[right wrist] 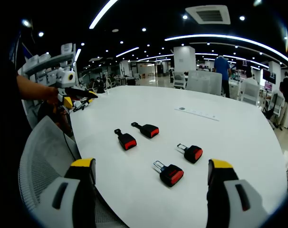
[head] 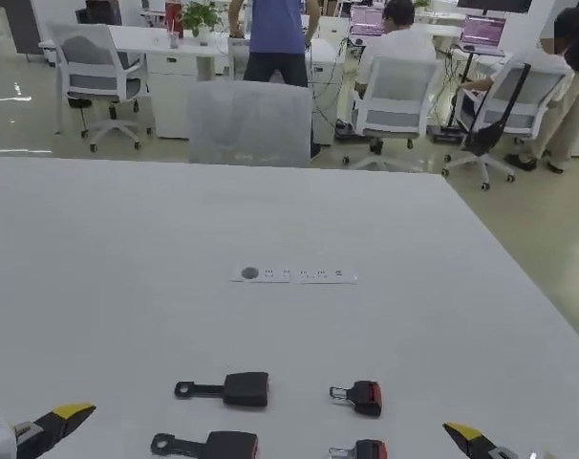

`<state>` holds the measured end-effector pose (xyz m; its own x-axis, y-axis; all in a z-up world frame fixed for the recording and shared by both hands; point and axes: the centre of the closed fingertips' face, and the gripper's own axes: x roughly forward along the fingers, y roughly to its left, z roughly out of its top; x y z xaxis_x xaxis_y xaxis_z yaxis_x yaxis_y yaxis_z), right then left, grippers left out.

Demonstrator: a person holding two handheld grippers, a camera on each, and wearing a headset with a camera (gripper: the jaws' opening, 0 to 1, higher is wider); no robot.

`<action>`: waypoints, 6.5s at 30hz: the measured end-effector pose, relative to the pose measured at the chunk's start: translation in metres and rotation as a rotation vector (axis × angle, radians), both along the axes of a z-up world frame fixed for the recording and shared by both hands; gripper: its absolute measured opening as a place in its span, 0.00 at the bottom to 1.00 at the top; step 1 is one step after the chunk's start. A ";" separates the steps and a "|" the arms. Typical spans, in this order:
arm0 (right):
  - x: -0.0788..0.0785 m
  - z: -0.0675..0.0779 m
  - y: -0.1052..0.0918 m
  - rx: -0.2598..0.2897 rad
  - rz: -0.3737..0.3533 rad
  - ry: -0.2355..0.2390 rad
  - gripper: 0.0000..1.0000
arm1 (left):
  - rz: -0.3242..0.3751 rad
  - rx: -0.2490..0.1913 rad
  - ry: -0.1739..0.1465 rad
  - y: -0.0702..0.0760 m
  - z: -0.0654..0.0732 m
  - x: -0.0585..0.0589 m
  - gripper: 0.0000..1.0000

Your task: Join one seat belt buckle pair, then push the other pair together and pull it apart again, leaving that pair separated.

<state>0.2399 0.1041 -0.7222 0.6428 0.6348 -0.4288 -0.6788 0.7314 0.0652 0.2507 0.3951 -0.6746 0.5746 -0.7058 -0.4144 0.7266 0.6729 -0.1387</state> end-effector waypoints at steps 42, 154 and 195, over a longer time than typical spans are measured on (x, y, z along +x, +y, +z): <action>0.001 -0.001 -0.006 -0.012 0.005 0.008 0.98 | 0.014 0.003 0.004 0.006 0.000 0.002 1.00; 0.055 -0.075 0.022 -0.135 0.277 0.207 0.89 | -0.249 0.075 0.113 -0.064 -0.076 0.068 0.97; 0.051 -0.135 0.012 -0.332 0.618 0.336 0.52 | -0.705 0.384 0.091 -0.084 -0.176 0.066 0.51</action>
